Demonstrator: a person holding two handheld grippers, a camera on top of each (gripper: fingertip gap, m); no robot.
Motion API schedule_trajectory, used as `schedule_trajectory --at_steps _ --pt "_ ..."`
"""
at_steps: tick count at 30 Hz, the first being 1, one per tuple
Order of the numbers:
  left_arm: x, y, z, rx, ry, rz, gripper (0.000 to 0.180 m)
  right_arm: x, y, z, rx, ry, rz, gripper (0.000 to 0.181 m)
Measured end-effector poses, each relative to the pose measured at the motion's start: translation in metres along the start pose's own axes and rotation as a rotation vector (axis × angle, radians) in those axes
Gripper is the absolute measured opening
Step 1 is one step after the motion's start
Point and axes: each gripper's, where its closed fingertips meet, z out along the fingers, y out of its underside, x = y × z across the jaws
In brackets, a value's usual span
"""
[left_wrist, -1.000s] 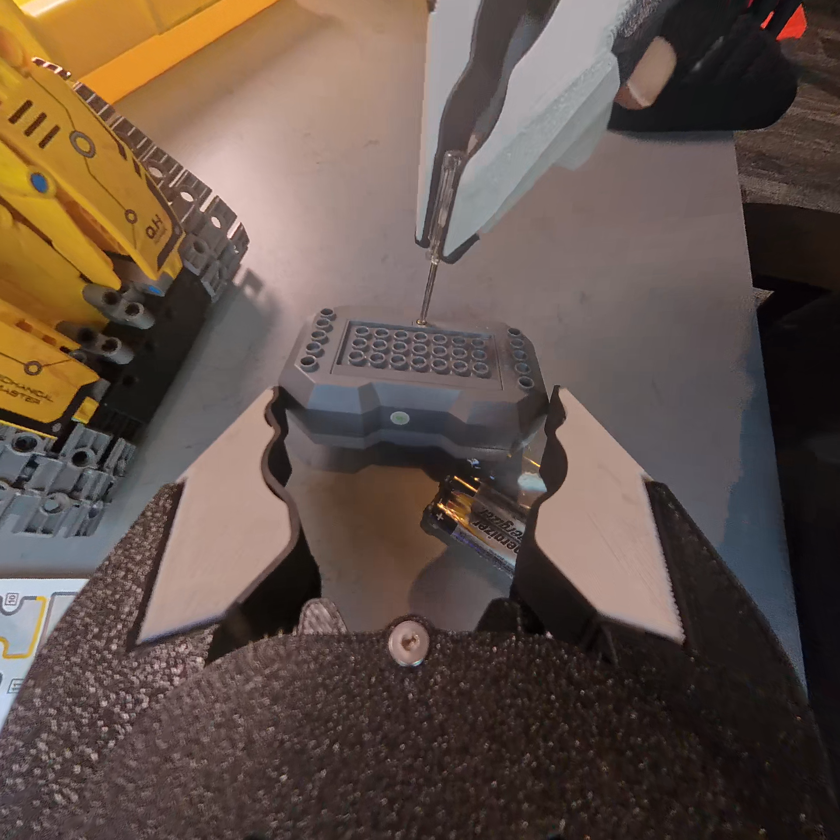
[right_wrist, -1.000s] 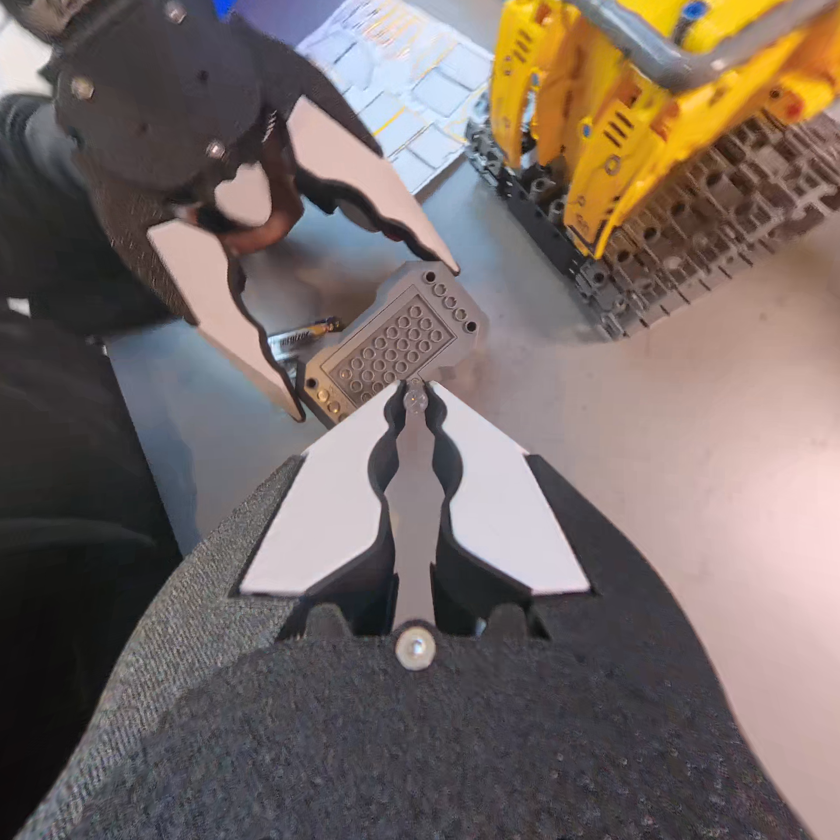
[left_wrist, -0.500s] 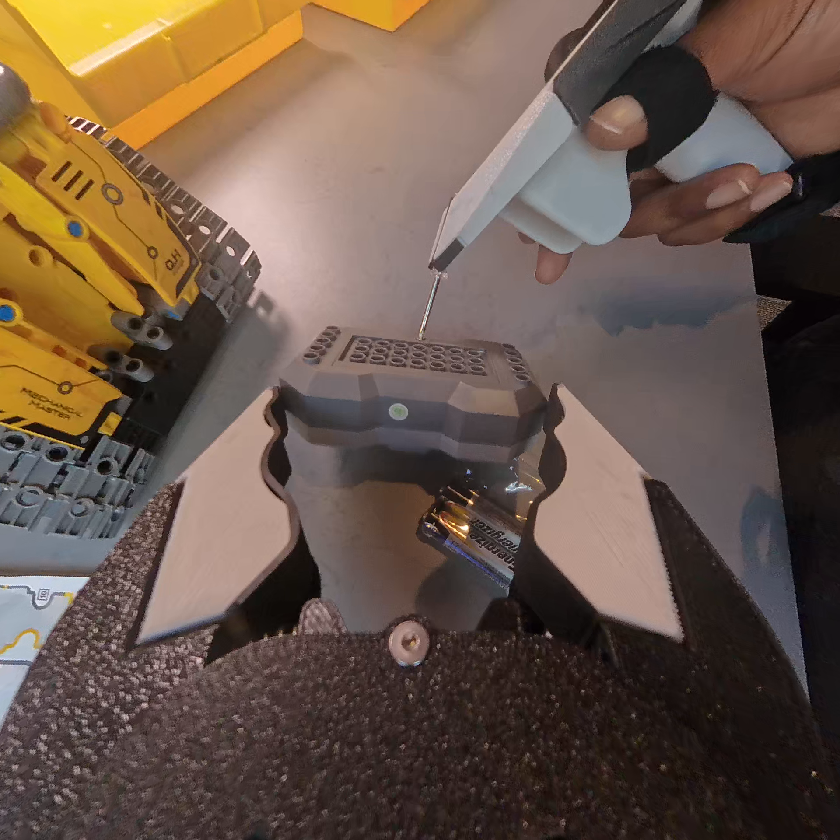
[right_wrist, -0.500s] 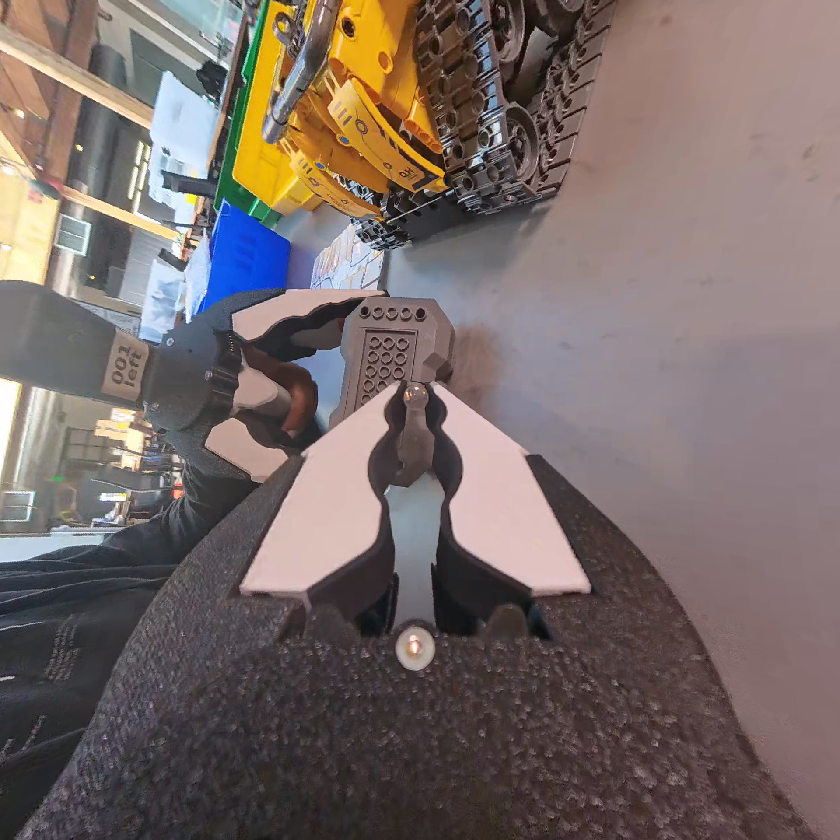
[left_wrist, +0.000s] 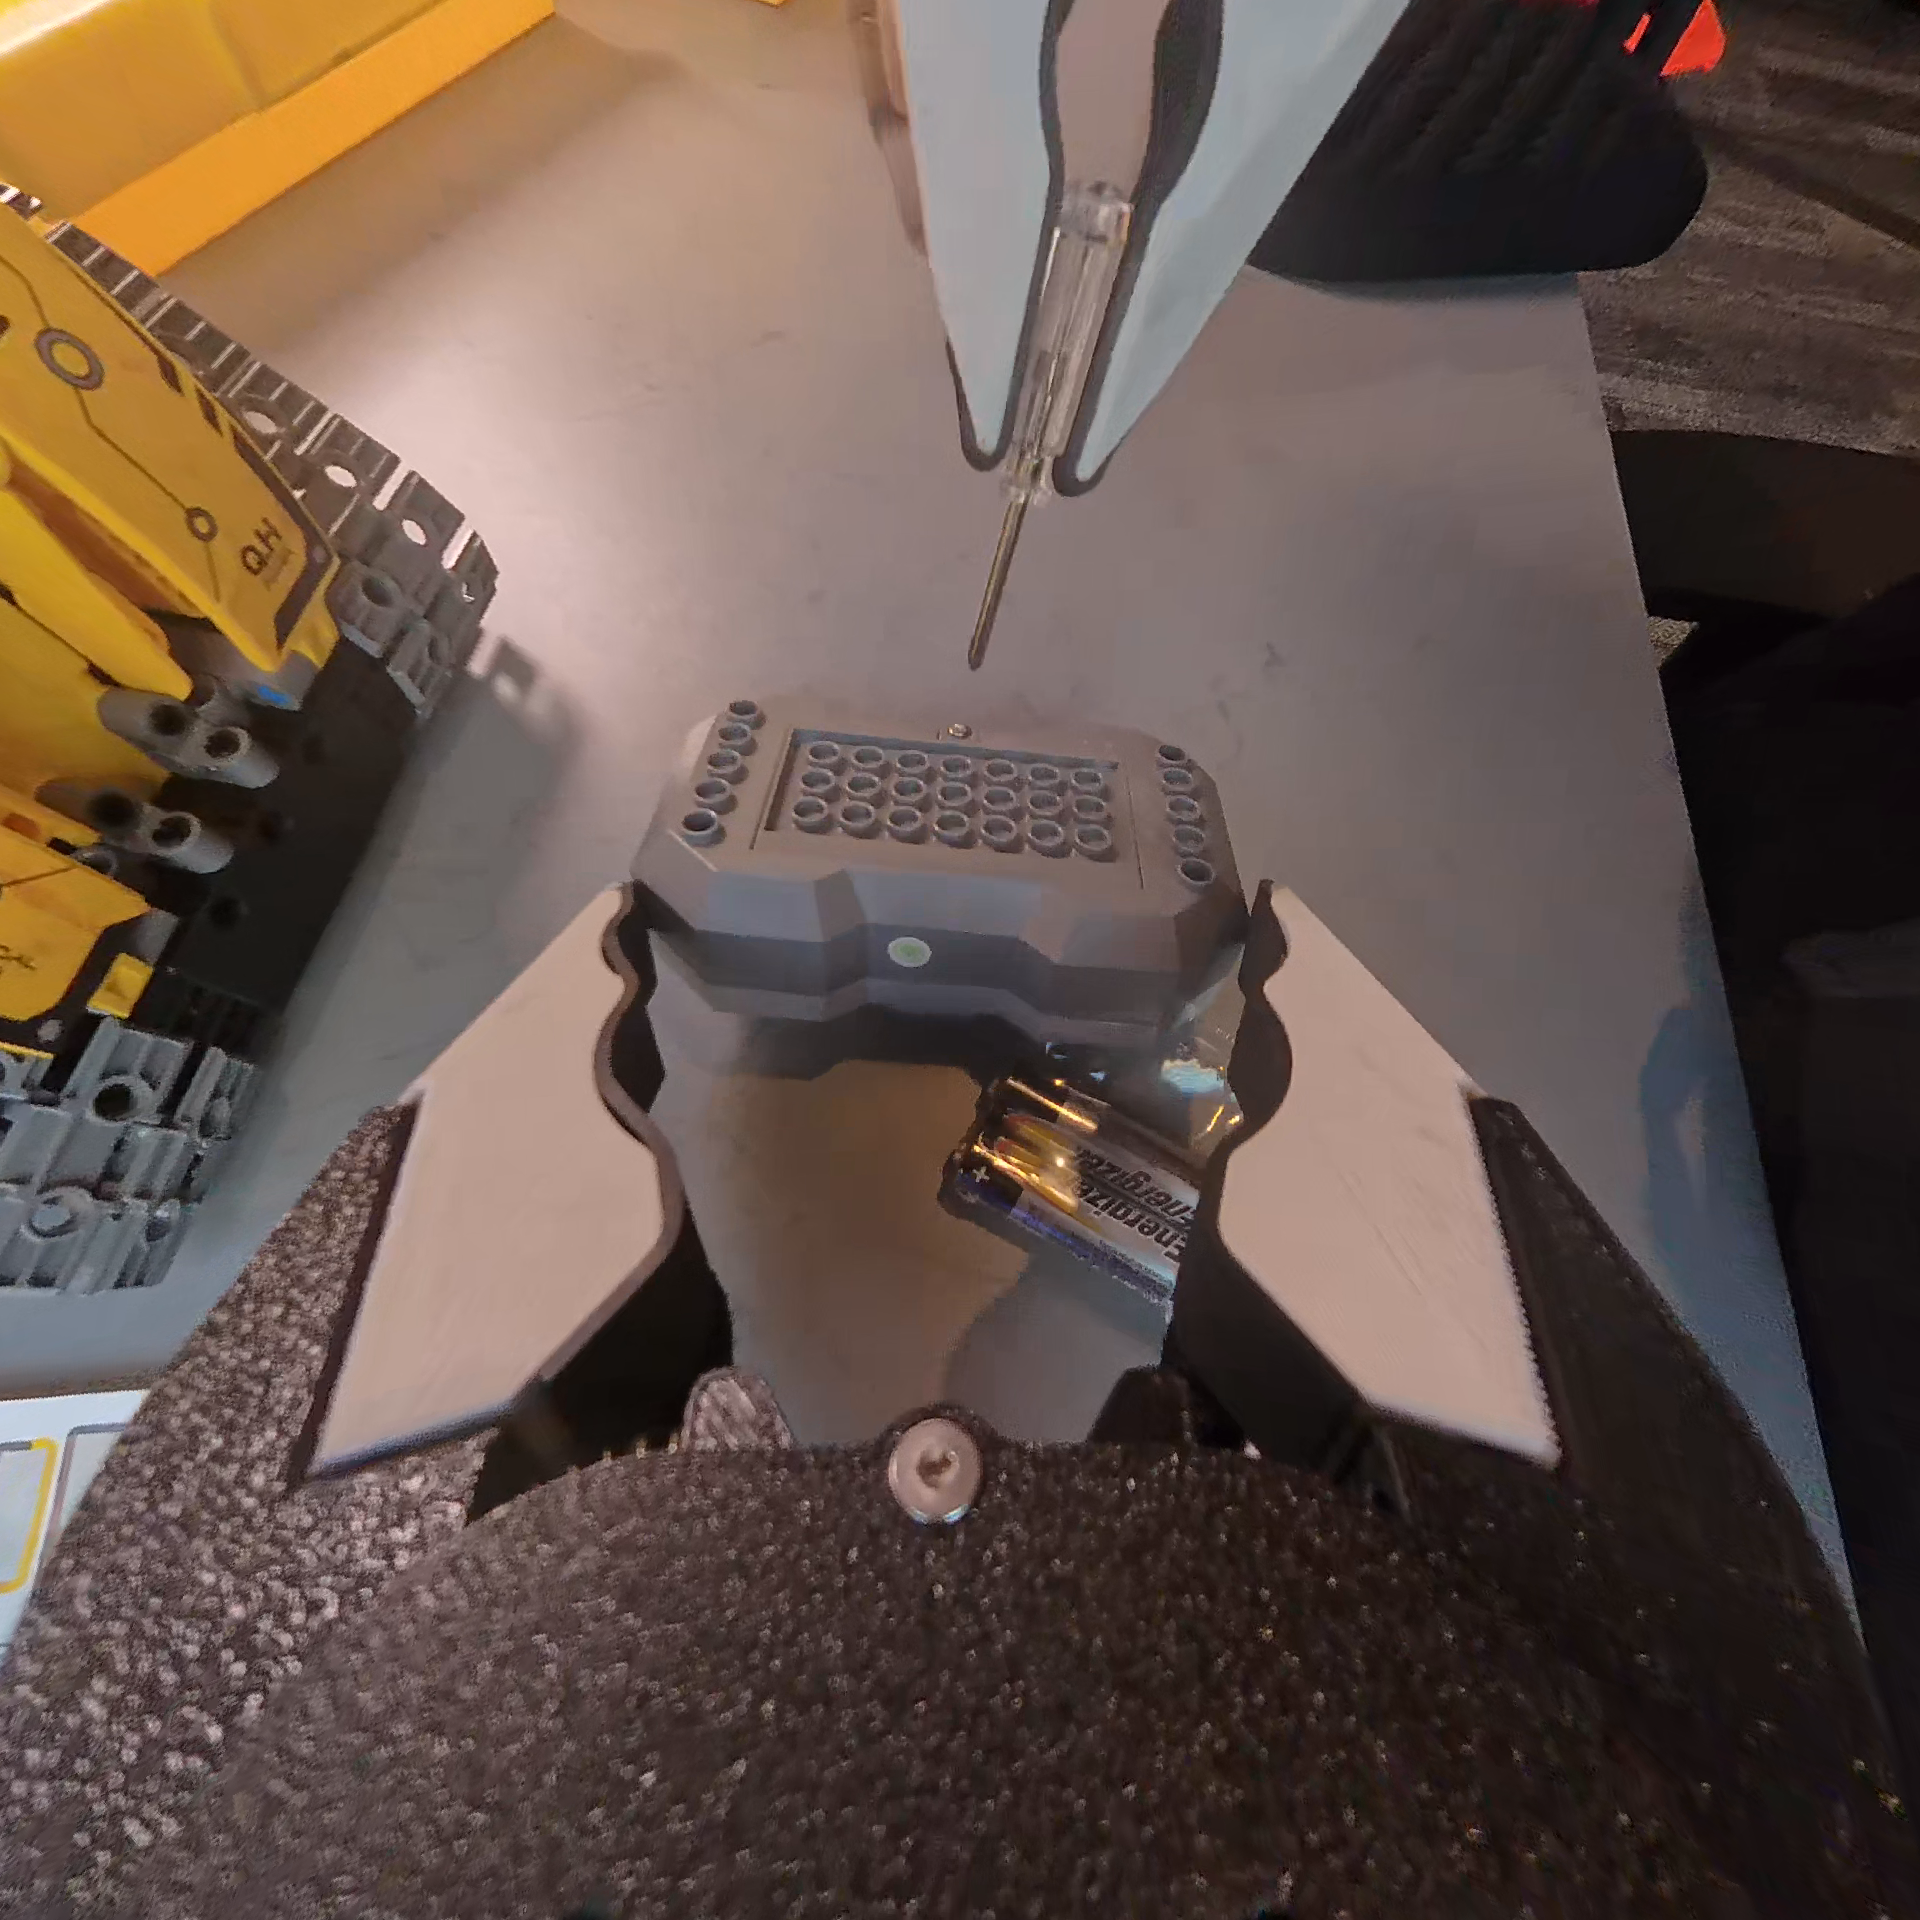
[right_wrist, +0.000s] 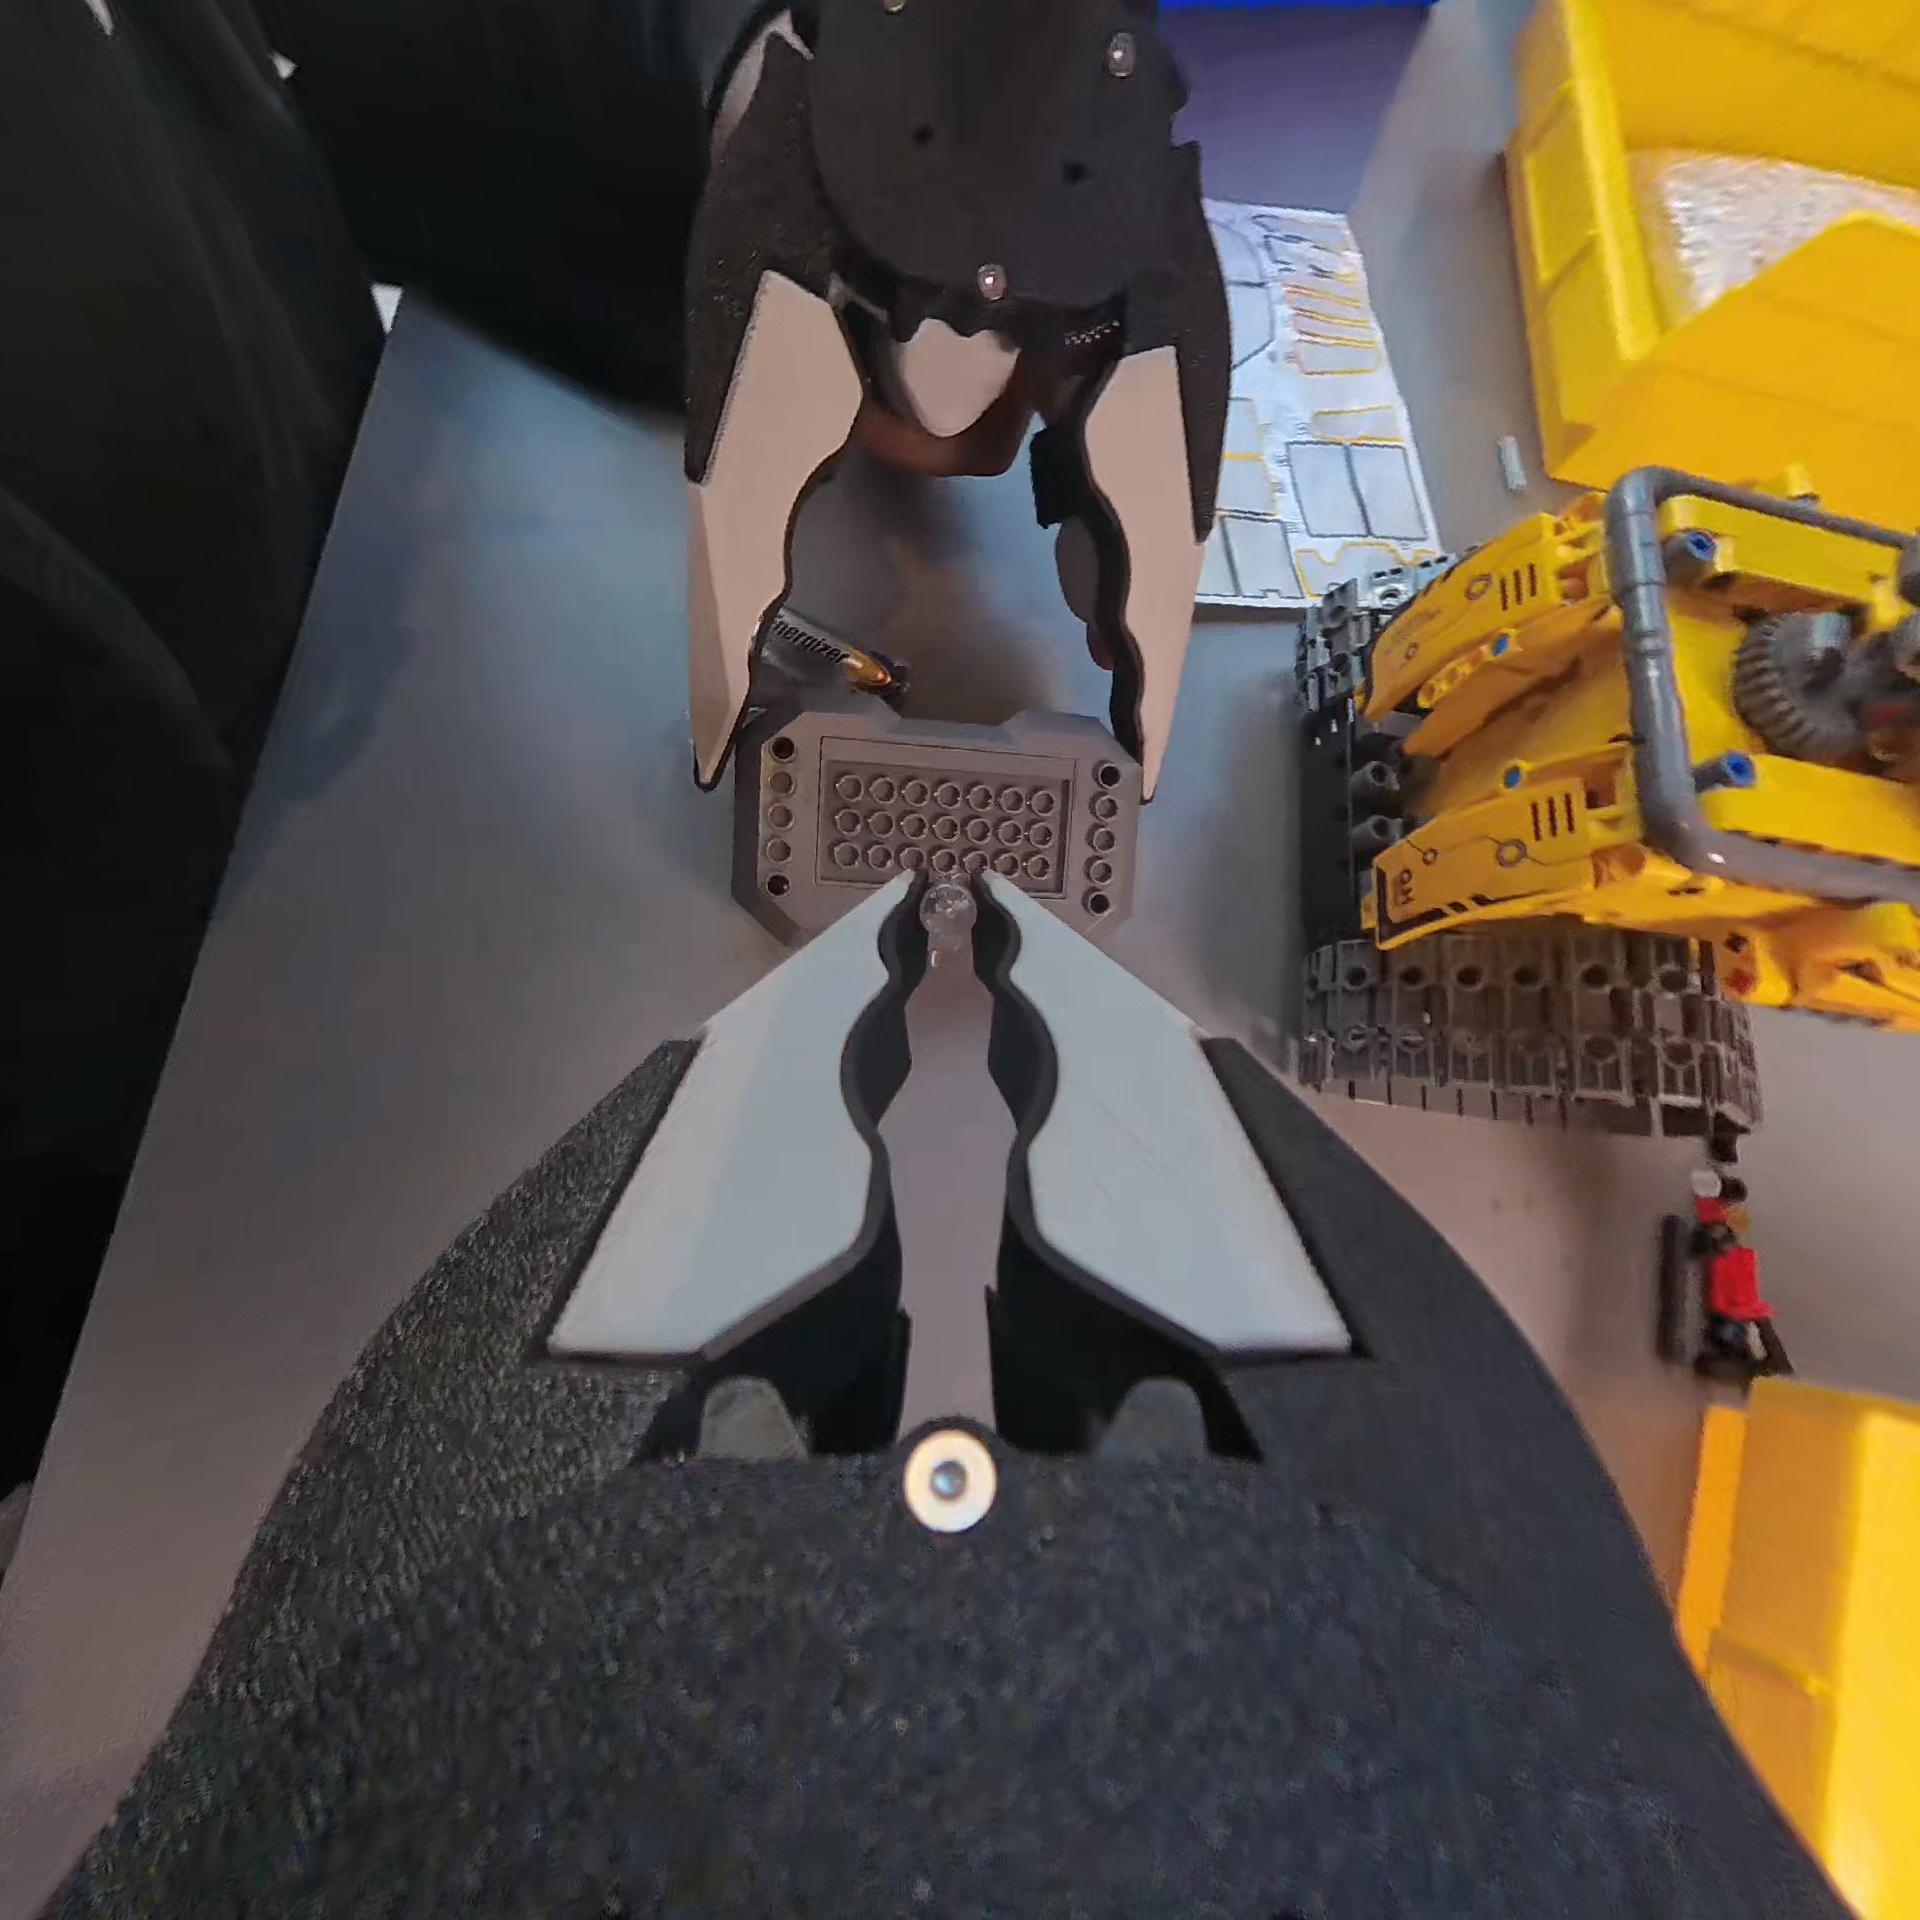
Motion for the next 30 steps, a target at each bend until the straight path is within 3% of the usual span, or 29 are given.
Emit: schedule_trajectory --at_steps 7,30 --pt "0.002 0.001 0.0 0.002 0.023 -0.001 0.112 -0.004 0.007 0.01 -0.08 -0.166 -0.097 0.007" --pt "0.001 0.001 0.0 0.007 0.034 0.0 0.112 -0.003 0.007 0.015 -0.141 -0.268 -0.168 0.007"
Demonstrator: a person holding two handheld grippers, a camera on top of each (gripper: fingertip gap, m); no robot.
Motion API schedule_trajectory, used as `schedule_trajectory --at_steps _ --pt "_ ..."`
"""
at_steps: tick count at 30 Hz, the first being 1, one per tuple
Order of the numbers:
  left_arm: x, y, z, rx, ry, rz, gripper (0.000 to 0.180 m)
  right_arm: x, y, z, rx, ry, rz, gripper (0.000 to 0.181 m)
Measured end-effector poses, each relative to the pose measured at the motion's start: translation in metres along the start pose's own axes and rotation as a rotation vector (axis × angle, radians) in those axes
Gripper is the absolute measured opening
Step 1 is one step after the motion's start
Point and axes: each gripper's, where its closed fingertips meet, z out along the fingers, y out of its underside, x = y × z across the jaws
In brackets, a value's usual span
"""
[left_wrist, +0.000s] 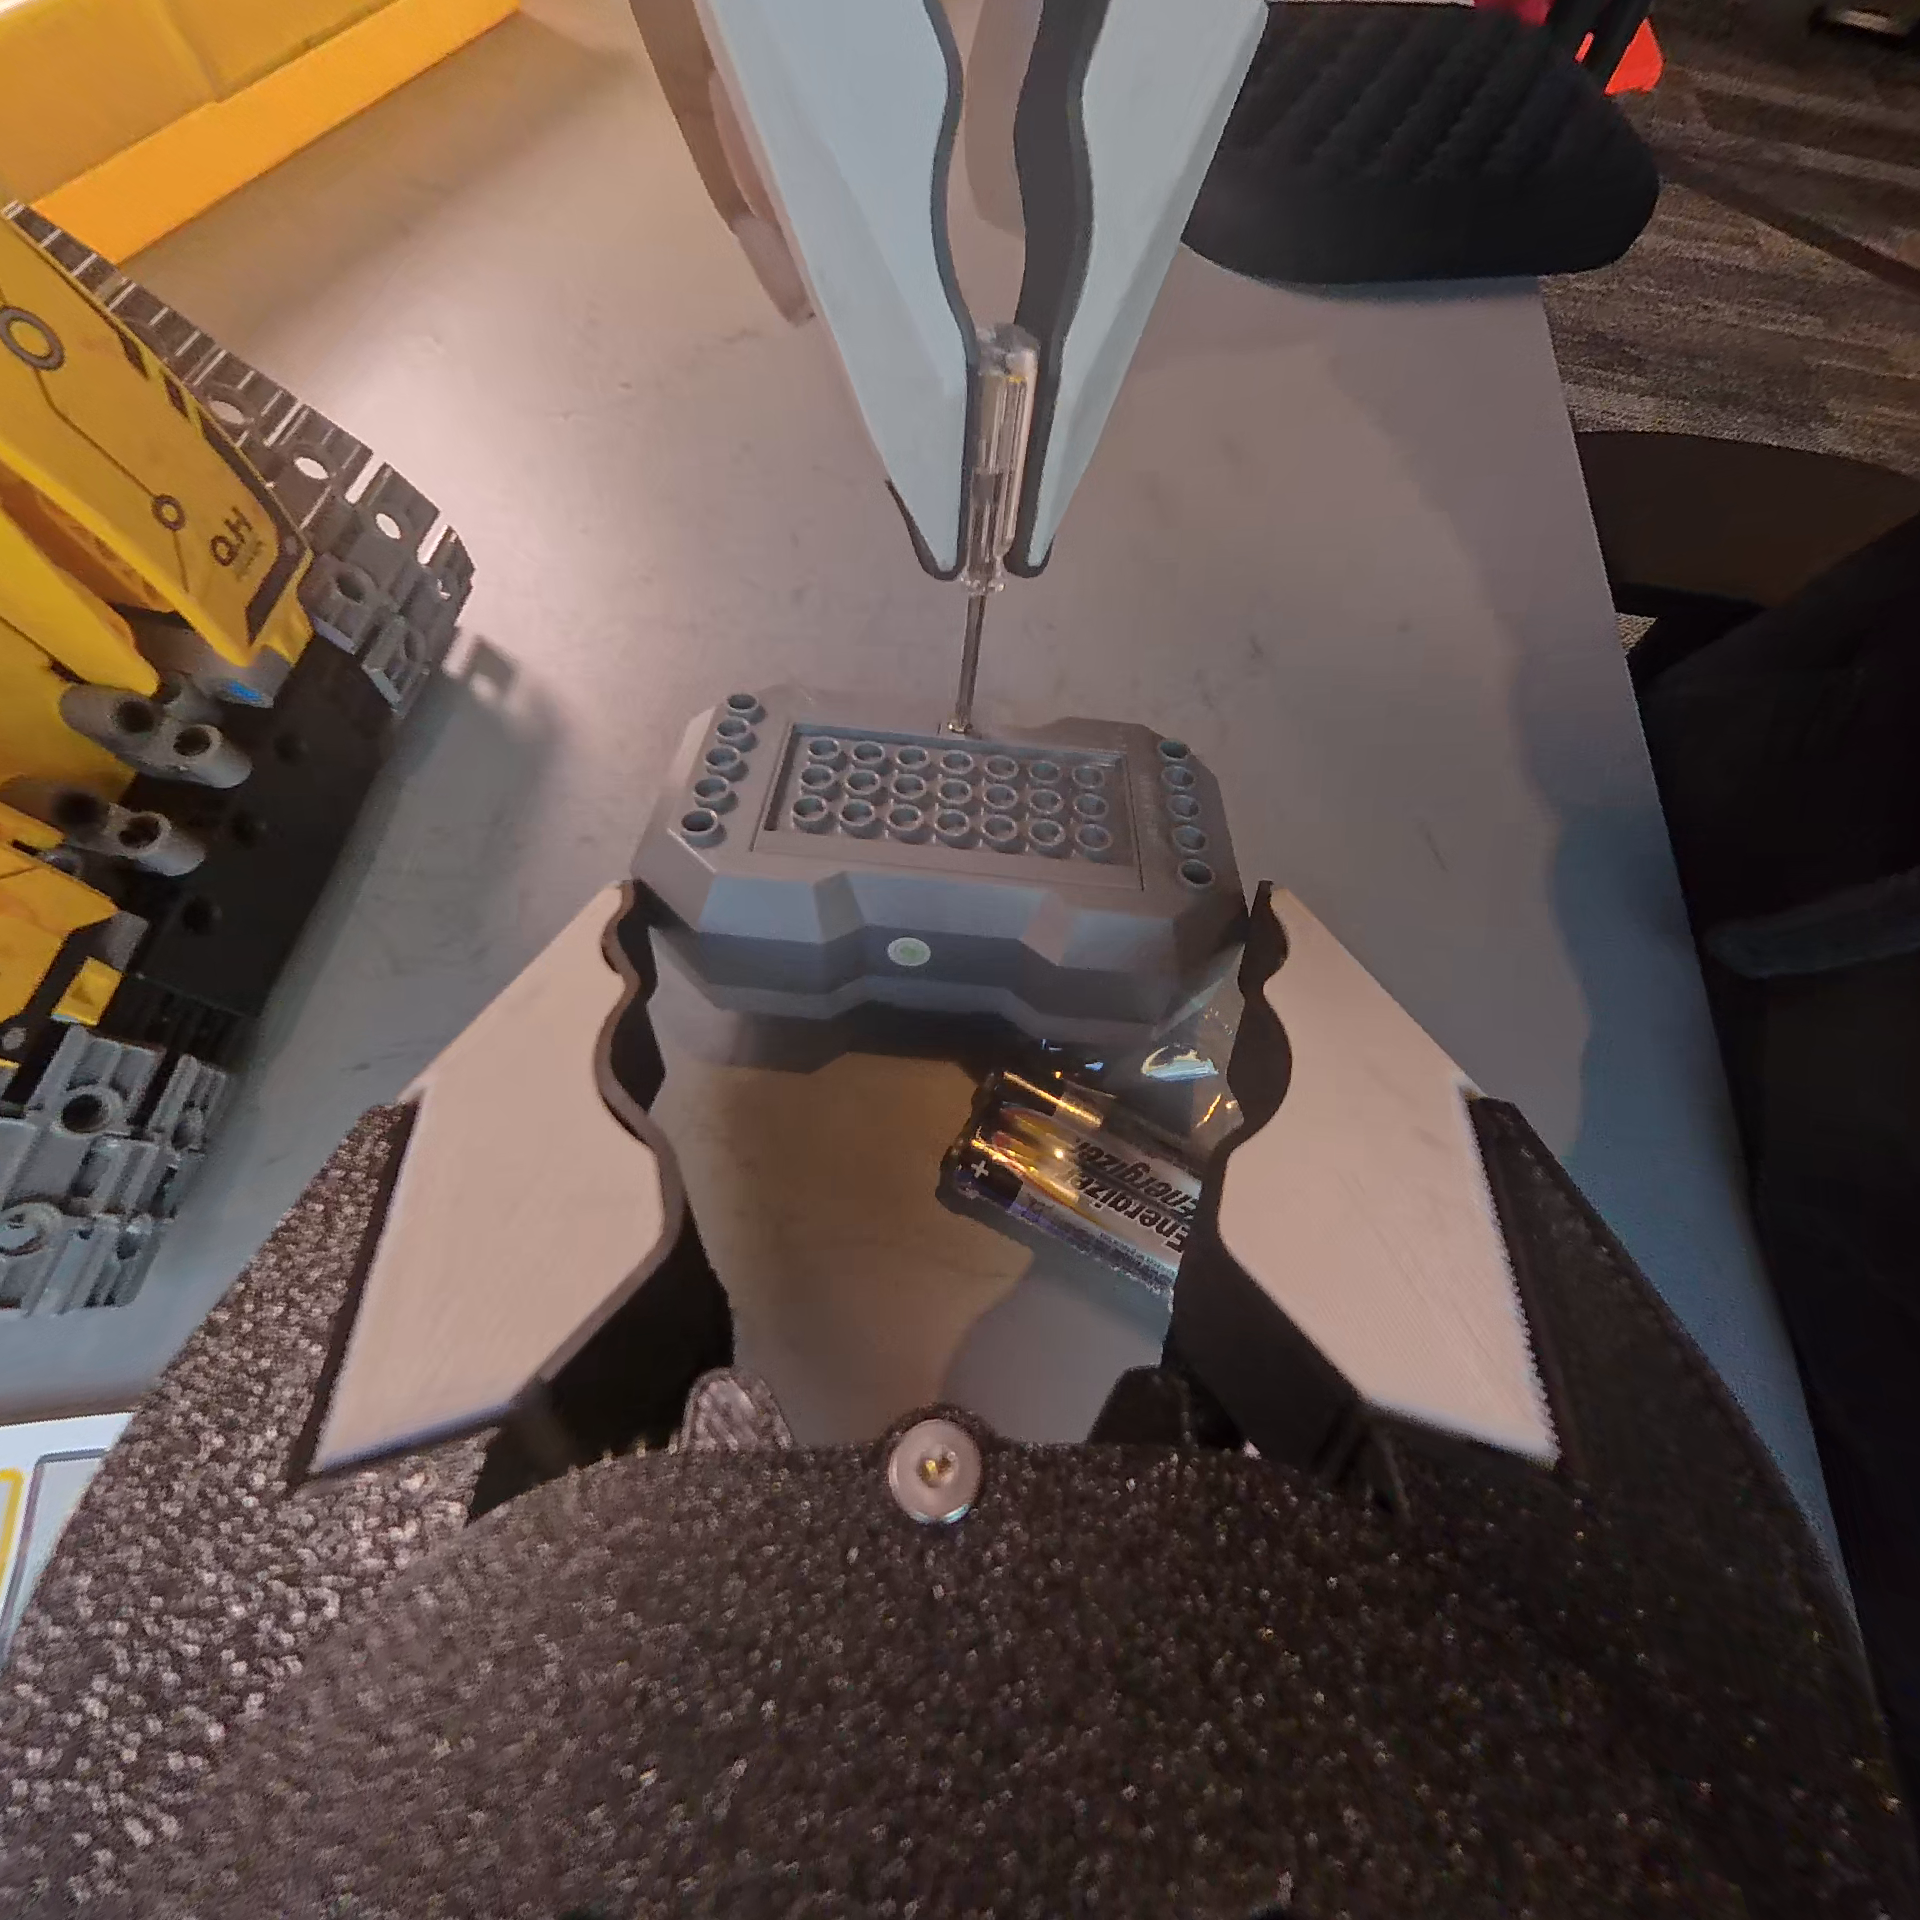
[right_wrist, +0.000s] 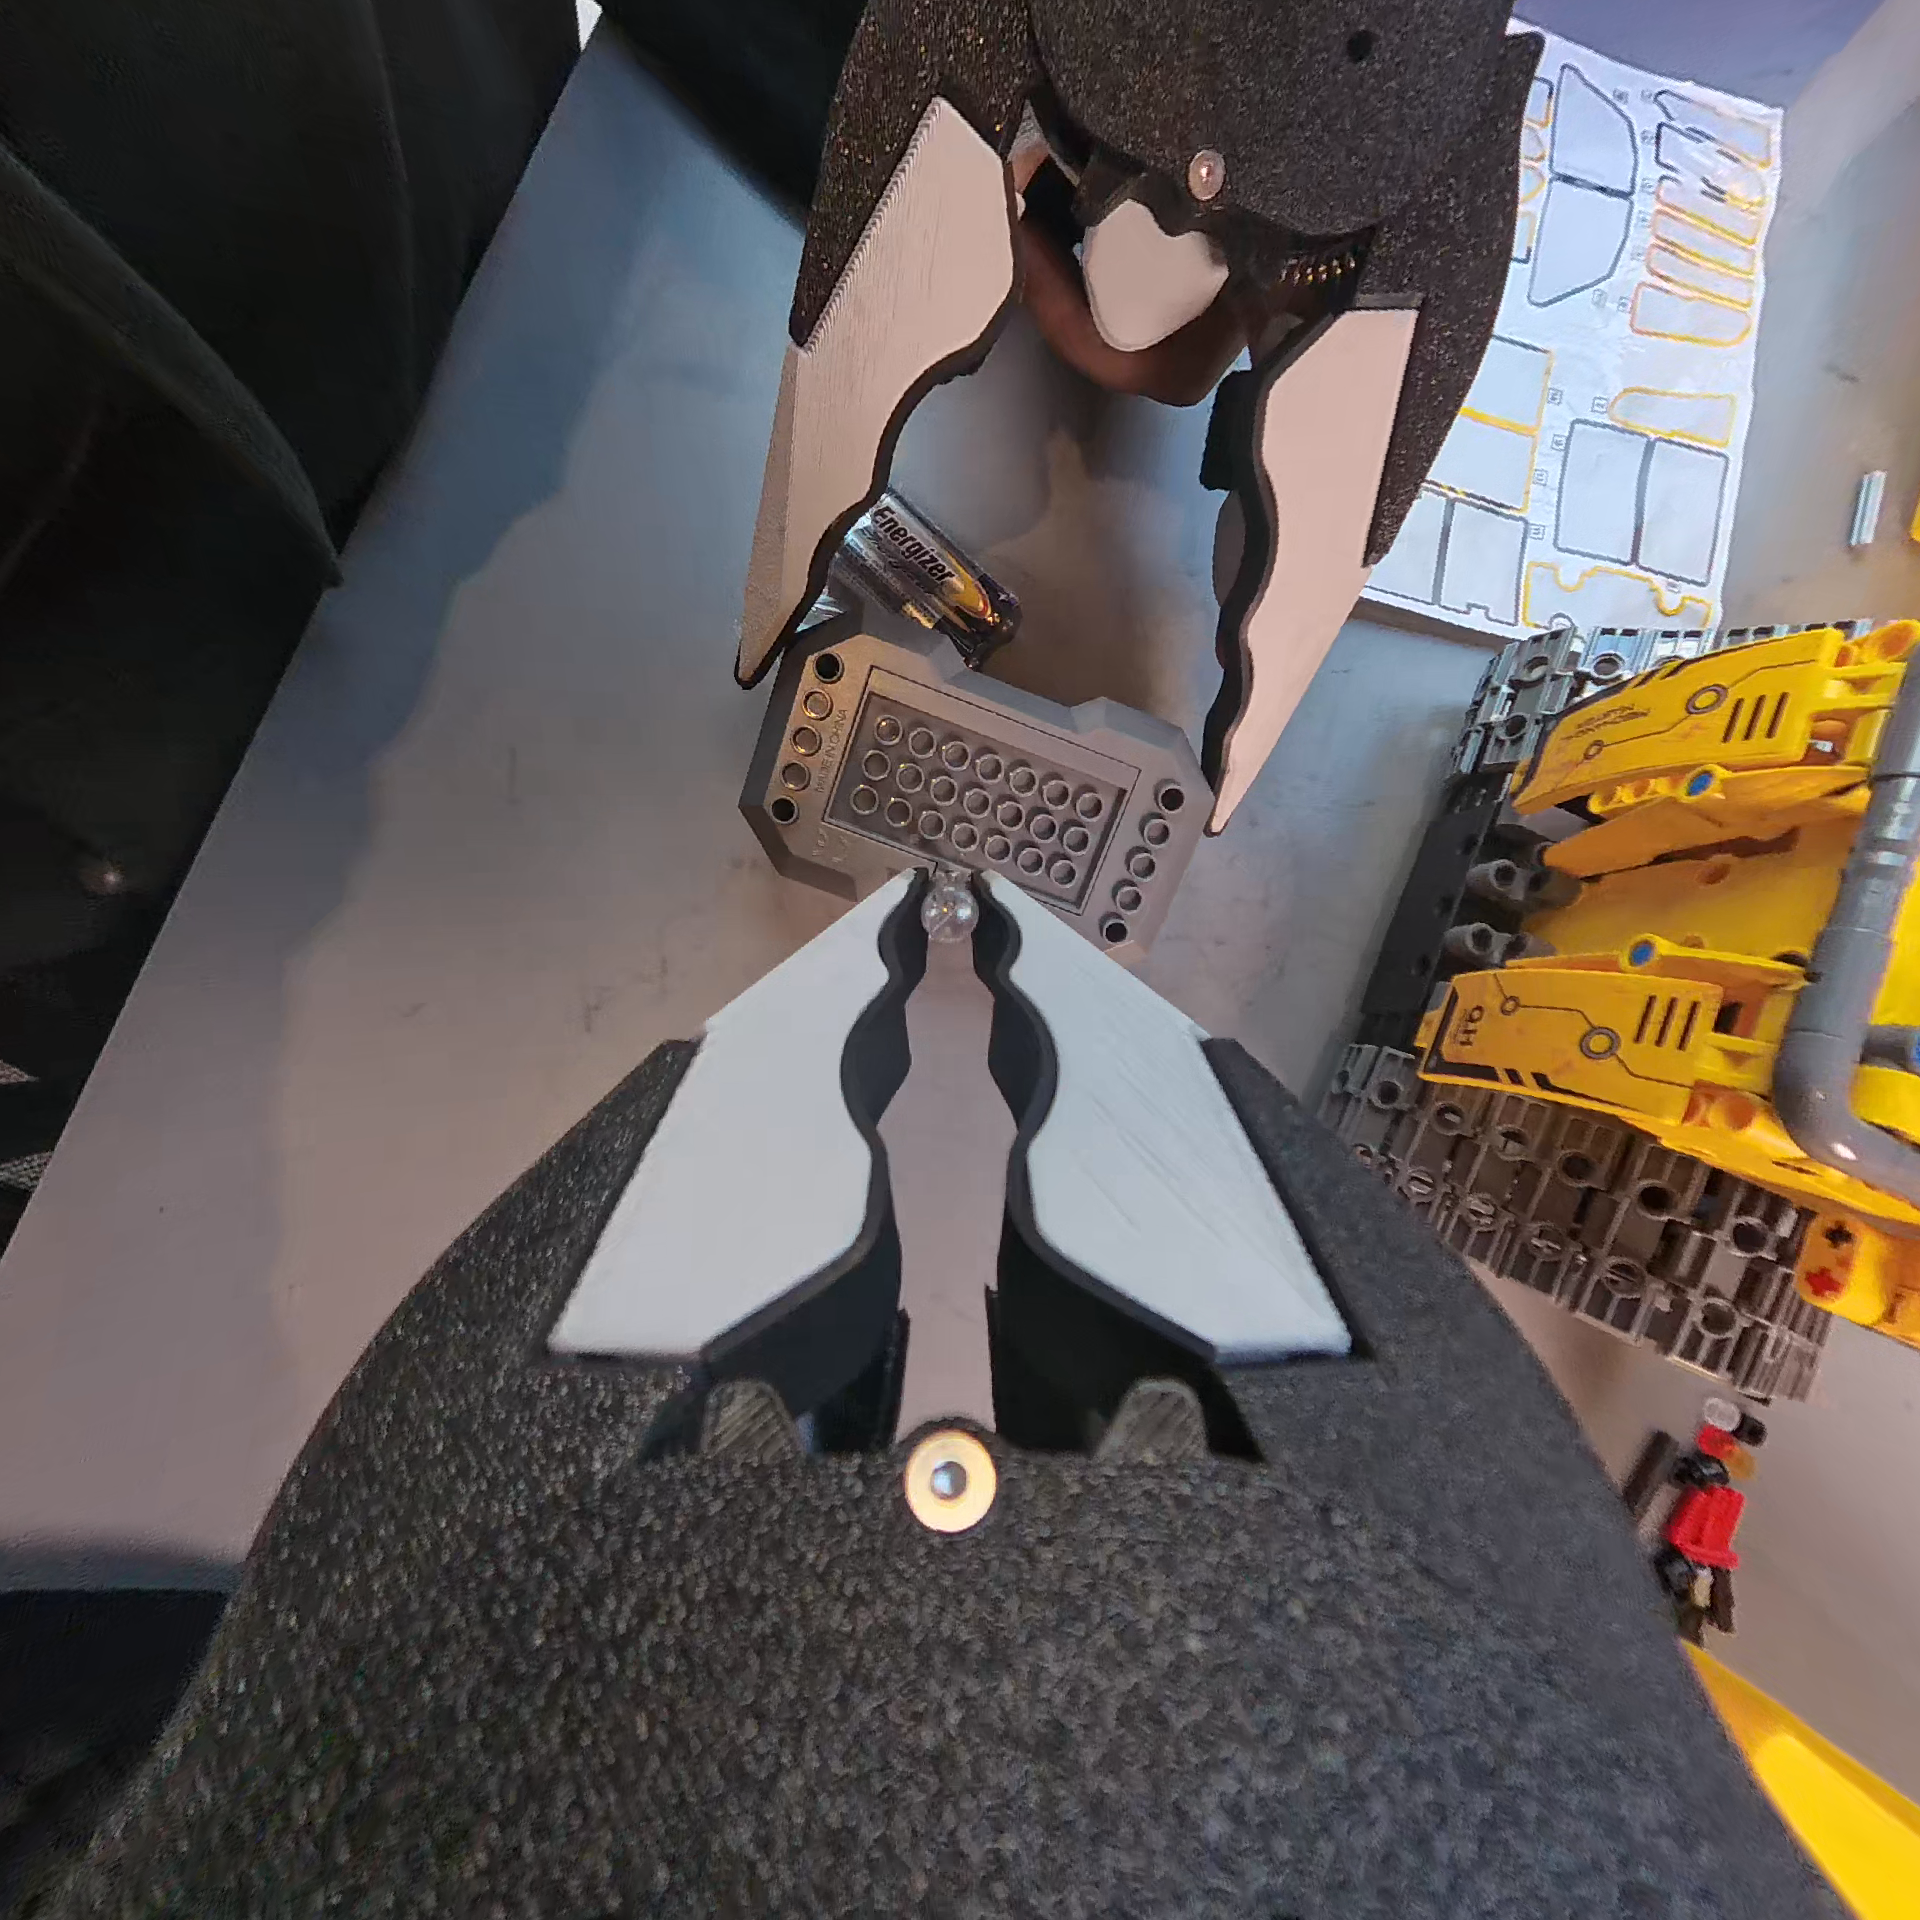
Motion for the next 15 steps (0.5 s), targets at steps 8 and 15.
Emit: schedule_trajectory --at_steps 8,15 --pt "0.0005 0.0005 0.0001 -0.001 0.002 0.008 0.111 -0.0011 0.0015 0.0009 -0.056 -0.034 -0.125 0.008" --pt "0.0001 0.0006 0.0006 -0.008 -0.012 0.004 0.111 -0.0014 -0.0043 0.0051 -0.07 0.021 -0.061 0.008"
